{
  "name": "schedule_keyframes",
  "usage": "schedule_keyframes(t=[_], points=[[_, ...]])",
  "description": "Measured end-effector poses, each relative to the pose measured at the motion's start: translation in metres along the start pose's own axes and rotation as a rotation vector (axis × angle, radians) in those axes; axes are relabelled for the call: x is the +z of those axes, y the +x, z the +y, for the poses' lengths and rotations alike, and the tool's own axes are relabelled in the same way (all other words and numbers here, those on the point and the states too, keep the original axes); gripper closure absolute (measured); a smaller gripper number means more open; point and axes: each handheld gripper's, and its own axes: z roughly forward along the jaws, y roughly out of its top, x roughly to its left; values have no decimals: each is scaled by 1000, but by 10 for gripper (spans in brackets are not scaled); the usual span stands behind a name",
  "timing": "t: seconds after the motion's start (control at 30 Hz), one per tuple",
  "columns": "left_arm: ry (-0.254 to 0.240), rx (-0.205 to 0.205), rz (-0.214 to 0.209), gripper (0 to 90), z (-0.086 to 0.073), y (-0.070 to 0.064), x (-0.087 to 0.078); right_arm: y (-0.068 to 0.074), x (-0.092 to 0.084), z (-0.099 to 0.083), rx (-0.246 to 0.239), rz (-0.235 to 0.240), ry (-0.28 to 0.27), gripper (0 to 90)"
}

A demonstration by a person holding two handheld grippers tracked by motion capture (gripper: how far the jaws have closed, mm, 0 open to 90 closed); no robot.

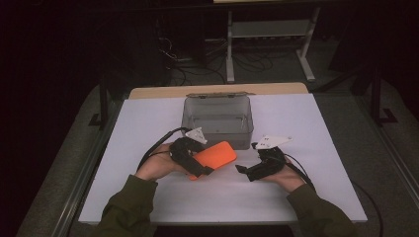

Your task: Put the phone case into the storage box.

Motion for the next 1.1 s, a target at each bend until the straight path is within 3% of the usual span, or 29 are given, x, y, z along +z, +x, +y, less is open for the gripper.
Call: schedule_keyframes(t=[0.67, 1.1], points=[[5, -4, 4, 150, 0, -1, 2, 4, 3, 0, -100, -62, -10, 0], [10, -4, 11, 150, 0, -1, 1, 5, 1, 0, -135, -92, -13, 0]])
